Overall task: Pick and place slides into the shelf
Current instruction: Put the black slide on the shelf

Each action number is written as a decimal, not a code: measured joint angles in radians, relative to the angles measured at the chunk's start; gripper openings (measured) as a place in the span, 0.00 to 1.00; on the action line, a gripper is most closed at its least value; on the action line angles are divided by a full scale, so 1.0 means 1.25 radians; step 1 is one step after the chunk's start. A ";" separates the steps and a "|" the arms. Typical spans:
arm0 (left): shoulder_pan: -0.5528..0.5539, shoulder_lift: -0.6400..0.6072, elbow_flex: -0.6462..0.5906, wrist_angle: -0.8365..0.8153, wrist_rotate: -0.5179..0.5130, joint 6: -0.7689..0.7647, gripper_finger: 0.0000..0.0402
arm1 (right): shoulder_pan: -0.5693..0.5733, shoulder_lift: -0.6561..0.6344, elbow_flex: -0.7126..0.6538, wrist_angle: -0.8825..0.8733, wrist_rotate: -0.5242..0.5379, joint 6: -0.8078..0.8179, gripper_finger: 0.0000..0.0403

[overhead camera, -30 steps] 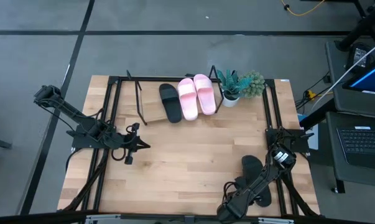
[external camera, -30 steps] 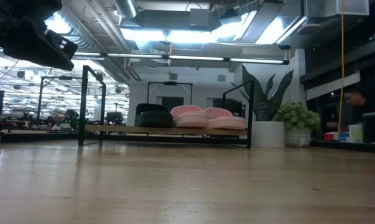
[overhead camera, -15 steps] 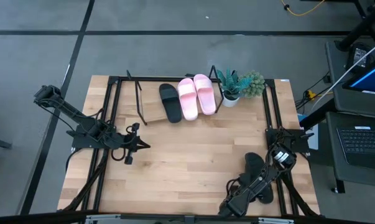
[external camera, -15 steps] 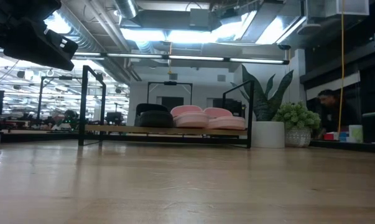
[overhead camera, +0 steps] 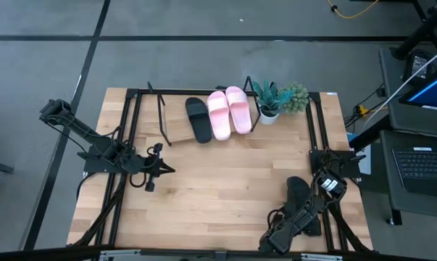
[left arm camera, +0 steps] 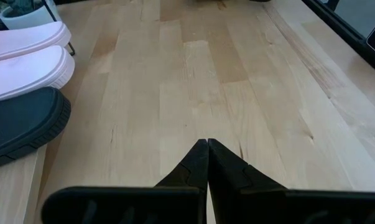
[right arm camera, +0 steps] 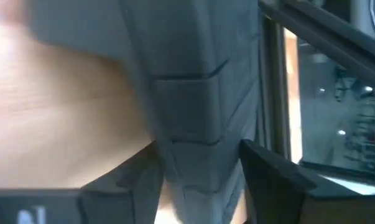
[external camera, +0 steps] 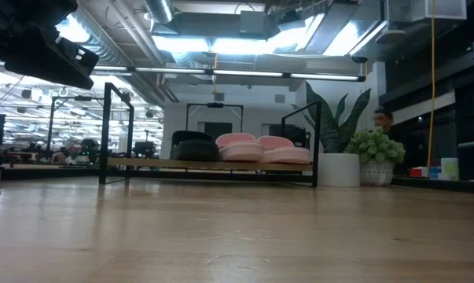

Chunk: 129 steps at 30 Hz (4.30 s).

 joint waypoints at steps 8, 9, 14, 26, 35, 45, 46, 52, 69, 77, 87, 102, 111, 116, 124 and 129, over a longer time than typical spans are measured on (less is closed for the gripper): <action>0.000 0.000 0.000 -0.022 0.000 0.000 0.00 | 0.012 0.000 -0.043 -0.004 -0.054 0.002 0.32; 0.000 0.000 -0.001 -0.023 0.000 0.000 0.00 | 0.012 0.000 -0.043 -0.005 -0.055 -0.004 0.28; 0.000 0.000 -0.001 -0.021 0.000 0.000 0.00 | 0.013 0.000 -0.015 -0.011 -0.001 -0.009 0.18; 0.000 0.000 -0.001 -0.020 0.000 -0.004 0.00 | 0.007 -0.002 0.147 -0.002 0.225 -0.031 0.18; 0.000 0.000 -0.001 -0.009 0.000 -0.004 0.00 | -0.027 0.000 0.295 0.014 0.510 -0.080 0.18; -0.034 0.000 -0.001 0.031 0.003 0.010 0.00 | -0.096 0.000 0.353 0.040 0.656 -0.209 0.18; -0.042 0.000 -0.001 0.040 0.004 0.021 0.00 | -0.101 0.000 0.353 0.050 0.668 -0.223 0.18; -0.098 0.000 -0.001 0.099 0.023 0.084 0.00 | -0.120 0.000 0.353 0.164 0.768 -0.310 0.18; -0.193 0.000 0.000 0.121 0.024 0.105 0.00 | -0.154 -0.003 0.330 0.613 0.931 -0.635 0.18; -0.223 0.000 0.000 0.122 0.024 0.105 0.00 | -0.205 -0.003 0.140 1.095 0.914 -0.903 0.17; -0.260 0.000 0.000 0.128 0.019 0.077 0.00 | -0.266 -0.008 -0.178 1.865 0.904 -1.288 0.17; -0.226 0.036 0.000 0.269 -0.199 0.188 0.00 | -0.377 -0.008 -0.351 2.111 0.893 -1.343 0.17; -0.112 0.158 0.000 0.360 -0.243 0.343 0.00 | -0.425 -0.008 -0.351 2.174 0.822 -1.365 0.17; -0.105 0.163 0.000 0.414 -0.318 0.408 0.00 | -0.437 -0.008 -0.351 2.175 0.816 -1.348 0.17; -0.121 0.163 0.001 0.512 -0.323 0.520 0.18 | -0.460 -0.008 -0.351 2.184 0.767 -1.342 0.17; -0.119 0.168 0.001 0.514 -0.331 0.540 0.33 | -0.475 -0.008 -0.351 2.184 0.765 -1.326 0.17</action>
